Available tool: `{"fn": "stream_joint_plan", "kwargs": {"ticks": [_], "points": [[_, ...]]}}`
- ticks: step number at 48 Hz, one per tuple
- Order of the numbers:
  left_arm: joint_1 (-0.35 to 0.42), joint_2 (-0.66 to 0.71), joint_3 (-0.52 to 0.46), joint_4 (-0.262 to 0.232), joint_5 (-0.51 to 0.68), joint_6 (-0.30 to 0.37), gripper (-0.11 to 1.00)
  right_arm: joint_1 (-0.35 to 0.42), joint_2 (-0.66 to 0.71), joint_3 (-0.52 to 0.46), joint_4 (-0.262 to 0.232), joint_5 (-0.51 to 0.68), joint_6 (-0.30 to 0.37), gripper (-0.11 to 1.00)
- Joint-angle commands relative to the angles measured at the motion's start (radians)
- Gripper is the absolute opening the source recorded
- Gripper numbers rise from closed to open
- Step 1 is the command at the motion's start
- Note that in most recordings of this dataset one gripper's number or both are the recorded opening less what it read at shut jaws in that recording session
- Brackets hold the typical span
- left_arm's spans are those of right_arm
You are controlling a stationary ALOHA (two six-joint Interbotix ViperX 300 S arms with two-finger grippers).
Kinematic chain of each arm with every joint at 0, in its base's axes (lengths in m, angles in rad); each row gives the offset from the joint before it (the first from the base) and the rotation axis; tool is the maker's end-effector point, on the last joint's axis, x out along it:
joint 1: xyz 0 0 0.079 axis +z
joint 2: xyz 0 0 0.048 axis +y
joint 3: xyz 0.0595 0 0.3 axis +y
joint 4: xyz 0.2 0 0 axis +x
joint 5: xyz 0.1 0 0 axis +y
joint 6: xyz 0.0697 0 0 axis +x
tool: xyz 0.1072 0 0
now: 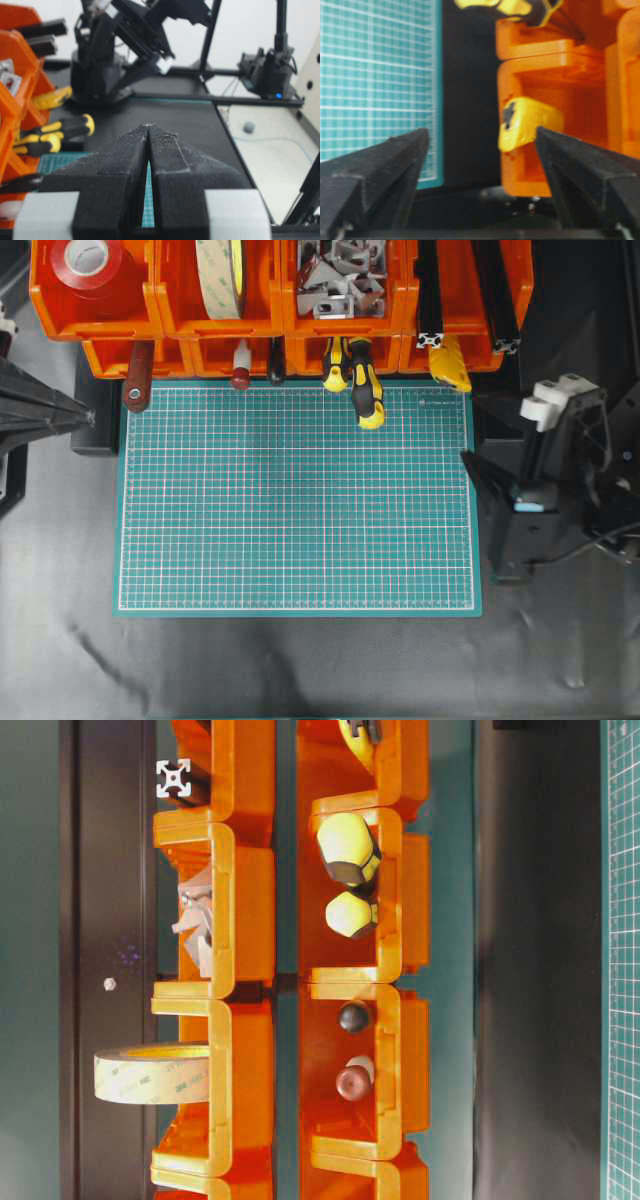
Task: Pick cutter from container rack with right arm.
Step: 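Position the open right gripper around the yellow cutter in the rack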
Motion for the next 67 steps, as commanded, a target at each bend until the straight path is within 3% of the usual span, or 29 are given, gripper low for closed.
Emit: {"fn": "stream_joint_plan", "kwargs": {"ticks": [1,17,34,67], "points": [[-0.008,0.008,-0.029,0.003,-0.003,-0.005,0.0,-0.023,0.014,-0.005,-0.026,-0.012,0.005,0.79],[-0.009,0.009,-0.031,0.003,-0.006,-0.008,0.0,-0.103,0.083,0.014,-0.086,-0.029,0.006,0.81],[-0.009,0.003,-0.031,0.003,-0.002,-0.029,0.0,-0.189,0.081,0.038,-0.095,-0.127,0.006,0.81],[-0.009,-0.008,-0.031,0.003,0.072,-0.028,0.0,-0.212,0.08,0.044,-0.1,-0.107,0.005,0.8]]}}
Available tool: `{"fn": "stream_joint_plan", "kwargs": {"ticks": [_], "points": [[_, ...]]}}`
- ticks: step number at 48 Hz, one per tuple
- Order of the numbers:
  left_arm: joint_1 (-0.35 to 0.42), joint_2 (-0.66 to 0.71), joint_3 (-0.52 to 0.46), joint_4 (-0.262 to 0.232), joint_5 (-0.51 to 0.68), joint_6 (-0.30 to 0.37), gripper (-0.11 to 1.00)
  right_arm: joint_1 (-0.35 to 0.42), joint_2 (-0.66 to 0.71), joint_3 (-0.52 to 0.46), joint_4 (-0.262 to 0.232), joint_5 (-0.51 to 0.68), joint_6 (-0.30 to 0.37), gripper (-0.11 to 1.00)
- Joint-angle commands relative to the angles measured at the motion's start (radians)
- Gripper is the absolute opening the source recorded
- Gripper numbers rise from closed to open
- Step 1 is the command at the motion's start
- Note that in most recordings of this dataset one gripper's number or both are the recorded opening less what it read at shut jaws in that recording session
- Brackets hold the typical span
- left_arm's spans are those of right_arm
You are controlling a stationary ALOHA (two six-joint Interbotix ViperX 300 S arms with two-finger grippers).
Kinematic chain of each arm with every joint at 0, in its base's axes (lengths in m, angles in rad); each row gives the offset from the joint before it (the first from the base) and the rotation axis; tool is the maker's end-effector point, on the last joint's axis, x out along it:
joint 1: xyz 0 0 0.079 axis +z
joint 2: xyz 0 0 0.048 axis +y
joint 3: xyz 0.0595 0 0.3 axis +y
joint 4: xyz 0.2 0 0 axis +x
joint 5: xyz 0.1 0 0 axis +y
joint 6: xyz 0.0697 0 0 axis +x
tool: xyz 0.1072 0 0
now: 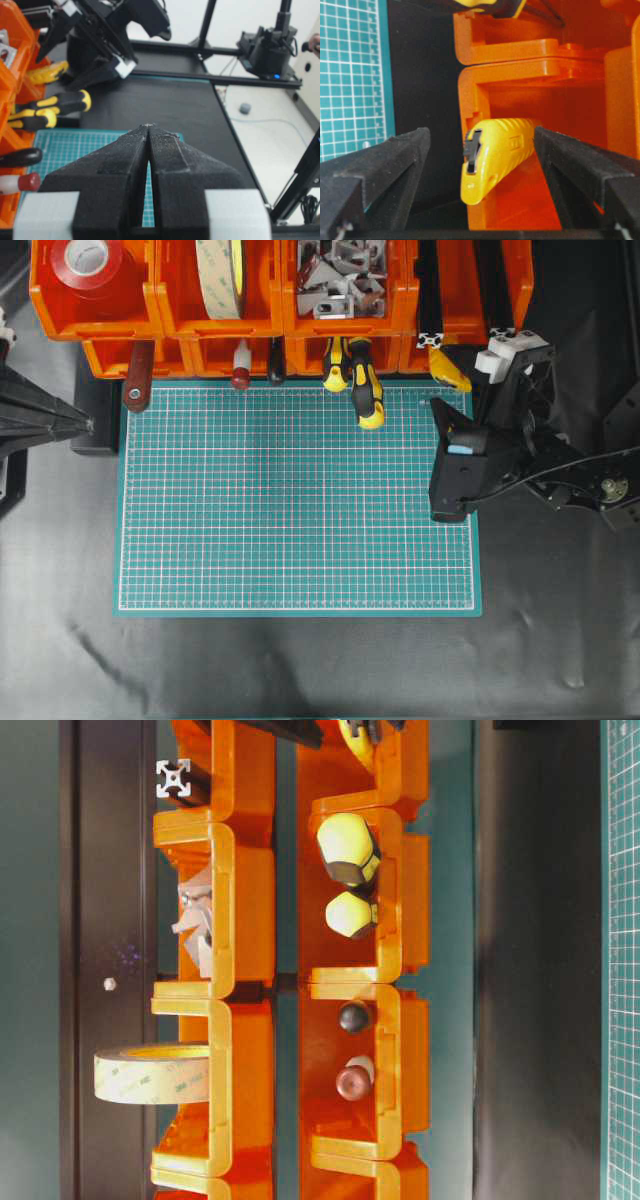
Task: Pick cutter from container rack with right arm.
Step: 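Position the open right gripper around the yellow cutter in the rack, then close the right gripper on the yellow cutter and pull it out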
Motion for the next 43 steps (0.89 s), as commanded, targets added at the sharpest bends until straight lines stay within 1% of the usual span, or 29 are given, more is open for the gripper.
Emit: {"fn": "stream_joint_plan", "kwargs": {"ticks": [1,8,16,19,26,35,43], "points": [[-0.003,0.006,-0.031,0.003,-0.005,-0.002,0.0,-0.003,-0.009,-0.003,-0.008,0.02,0.002,0.8],[-0.003,0.003,-0.032,0.003,-0.005,-0.002,0.0,-0.003,-0.005,0.003,-0.003,0.023,0.002,0.75],[-0.003,0.003,-0.031,0.003,-0.005,-0.002,0.0,-0.003,-0.003,0.011,0.011,0.014,0.003,0.63],[-0.003,0.003,-0.031,0.003,-0.005,-0.003,0.0,-0.003,-0.003,0.014,0.011,0.006,0.003,0.55],[-0.003,0.002,-0.031,0.003,-0.005,-0.003,0.0,-0.003,-0.003,0.011,0.018,0.012,0.006,0.3],[-0.003,0.002,-0.032,0.003,-0.006,-0.005,0.0,0.012,-0.002,-0.002,0.025,0.032,0.006,0.3],[-0.003,0.002,-0.032,0.003,-0.006,-0.005,0.0,0.049,-0.011,-0.031,0.025,0.103,0.005,0.3]]}}
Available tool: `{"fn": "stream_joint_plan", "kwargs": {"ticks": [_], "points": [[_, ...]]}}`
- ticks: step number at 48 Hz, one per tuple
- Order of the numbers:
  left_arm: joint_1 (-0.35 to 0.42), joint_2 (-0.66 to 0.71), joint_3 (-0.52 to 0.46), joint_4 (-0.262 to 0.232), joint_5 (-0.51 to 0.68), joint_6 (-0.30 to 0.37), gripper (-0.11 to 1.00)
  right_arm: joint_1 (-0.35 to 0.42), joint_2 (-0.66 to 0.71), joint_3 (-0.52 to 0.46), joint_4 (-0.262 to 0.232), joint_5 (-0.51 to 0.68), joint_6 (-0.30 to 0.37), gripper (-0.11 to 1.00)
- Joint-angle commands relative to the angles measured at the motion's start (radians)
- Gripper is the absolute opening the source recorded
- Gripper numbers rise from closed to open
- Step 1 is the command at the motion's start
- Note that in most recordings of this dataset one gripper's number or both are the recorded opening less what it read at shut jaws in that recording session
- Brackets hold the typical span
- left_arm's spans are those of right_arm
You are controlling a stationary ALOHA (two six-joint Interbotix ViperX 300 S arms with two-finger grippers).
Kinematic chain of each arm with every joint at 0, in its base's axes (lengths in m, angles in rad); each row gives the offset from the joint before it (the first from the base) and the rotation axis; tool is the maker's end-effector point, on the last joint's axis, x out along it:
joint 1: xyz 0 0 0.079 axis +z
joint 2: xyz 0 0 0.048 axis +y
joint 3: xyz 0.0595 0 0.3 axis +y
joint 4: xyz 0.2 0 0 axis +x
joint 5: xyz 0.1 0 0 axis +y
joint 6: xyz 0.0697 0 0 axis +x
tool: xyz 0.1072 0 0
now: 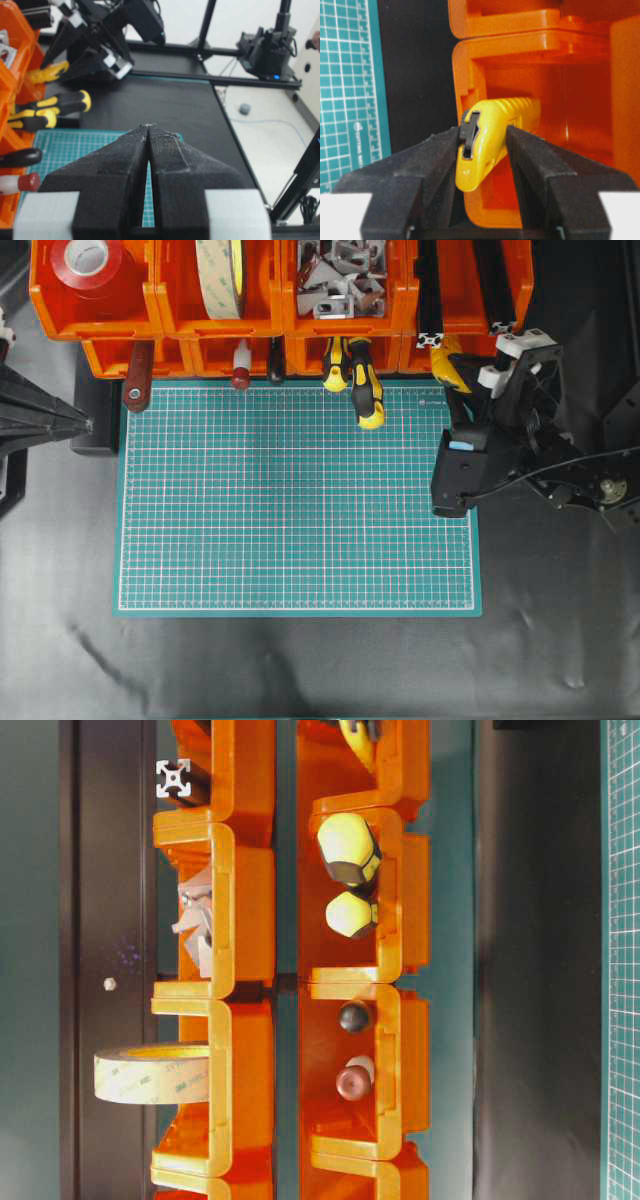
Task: Pick cutter from container rack with right arm.
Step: 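Close the right gripper on the yellow cutter and pull it out, then carry the yellow cutter with the right gripper down onto the mat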
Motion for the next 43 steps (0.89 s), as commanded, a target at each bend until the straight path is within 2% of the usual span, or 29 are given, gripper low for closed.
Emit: {"fn": "stream_joint_plan", "kwargs": {"ticks": [1,10,25,34,43], "points": [[-0.005,0.005,-0.029,0.003,-0.006,-0.003,0.0,0.032,-0.017,-0.041,-0.003,0.054,0.003,0.3],[-0.005,0.003,-0.031,0.003,-0.005,-0.003,0.0,0.087,-0.026,-0.107,0.0,0.146,-0.002,0.28],[-0.005,-0.034,-0.037,0.003,-0.005,-0.003,0.0,0.206,-0.014,-0.232,0.032,0.222,-0.005,0.27],[-0.005,-0.043,-0.038,0.003,-0.011,-0.002,0.0,0.285,0.011,-0.333,0.032,0.31,-0.011,0.28],[-0.003,-0.043,-0.038,0.003,-0.008,-0.002,0.0,0.365,0.06,-0.439,0.026,0.345,-0.011,0.28]]}}
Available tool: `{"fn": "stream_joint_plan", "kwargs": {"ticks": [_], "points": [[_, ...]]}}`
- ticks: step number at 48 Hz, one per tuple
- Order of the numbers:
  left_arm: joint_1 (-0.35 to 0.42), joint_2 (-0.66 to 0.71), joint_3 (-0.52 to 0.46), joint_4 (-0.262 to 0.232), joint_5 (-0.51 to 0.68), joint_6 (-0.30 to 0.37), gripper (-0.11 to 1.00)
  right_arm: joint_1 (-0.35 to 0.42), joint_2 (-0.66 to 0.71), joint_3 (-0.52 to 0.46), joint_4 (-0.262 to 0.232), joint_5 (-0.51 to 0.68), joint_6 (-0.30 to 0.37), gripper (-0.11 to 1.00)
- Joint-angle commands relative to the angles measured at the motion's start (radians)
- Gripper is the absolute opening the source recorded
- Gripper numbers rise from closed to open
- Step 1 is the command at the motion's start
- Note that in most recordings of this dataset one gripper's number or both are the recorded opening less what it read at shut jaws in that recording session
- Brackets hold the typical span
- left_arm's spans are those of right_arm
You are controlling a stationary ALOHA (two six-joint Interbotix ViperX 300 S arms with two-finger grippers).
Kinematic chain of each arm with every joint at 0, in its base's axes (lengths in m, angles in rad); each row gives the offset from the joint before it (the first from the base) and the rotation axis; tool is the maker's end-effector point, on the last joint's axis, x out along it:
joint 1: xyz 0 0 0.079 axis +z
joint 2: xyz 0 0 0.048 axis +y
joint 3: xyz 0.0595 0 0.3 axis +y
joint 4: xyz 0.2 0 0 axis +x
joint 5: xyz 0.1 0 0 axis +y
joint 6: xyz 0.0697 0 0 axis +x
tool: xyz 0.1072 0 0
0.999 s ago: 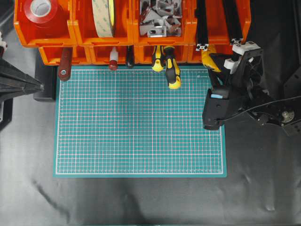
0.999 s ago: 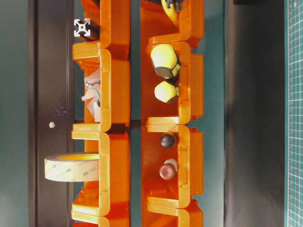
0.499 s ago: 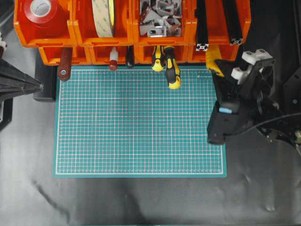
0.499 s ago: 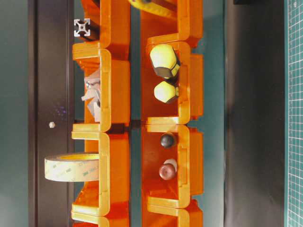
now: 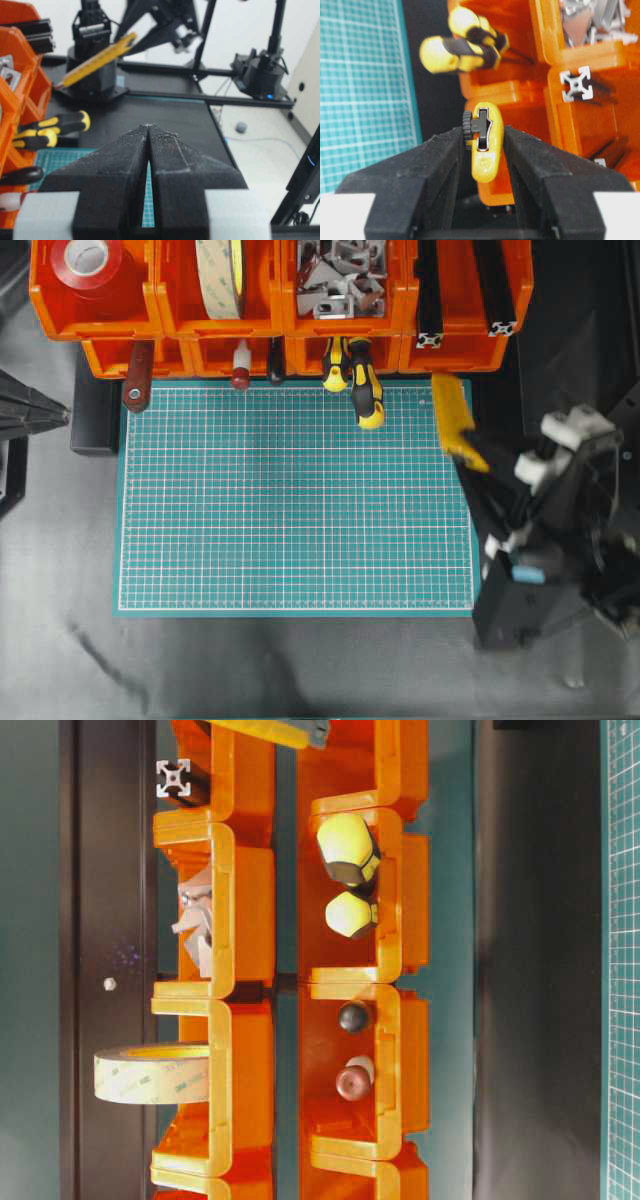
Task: Pick cutter from container rack with right arm.
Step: 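Carry the yellow cutter with the right gripper down onto the mat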
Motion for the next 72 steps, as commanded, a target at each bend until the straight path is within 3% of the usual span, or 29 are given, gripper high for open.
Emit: {"fn": "stream_joint_plan", "kwargs": {"ticks": [1,15,29,44,61,72], "points": [[-0.002,0.005,-0.028,0.003,-0.006,-0.002,0.0,0.043,0.02,-0.087,-0.011,0.023,-0.002,0.28],[-0.002,0.002,-0.028,0.003,-0.005,-0.002,0.0,0.101,0.138,-0.222,-0.015,-0.002,-0.028,0.28],[-0.002,0.0,-0.028,0.003,-0.026,-0.002,0.0,0.092,0.238,-0.265,-0.017,-0.164,-0.057,0.28],[-0.003,0.0,-0.028,0.003,-0.031,-0.003,0.0,0.038,0.318,-0.204,-0.025,-0.334,-0.06,0.28],[-0.003,0.005,-0.026,0.003,-0.031,-0.005,0.0,-0.103,0.342,-0.095,-0.046,-0.595,-0.06,0.28],[-0.003,0.003,-0.026,0.003,-0.031,-0.005,0.0,-0.158,0.351,-0.048,-0.046,-0.675,-0.06,0.27]]}}
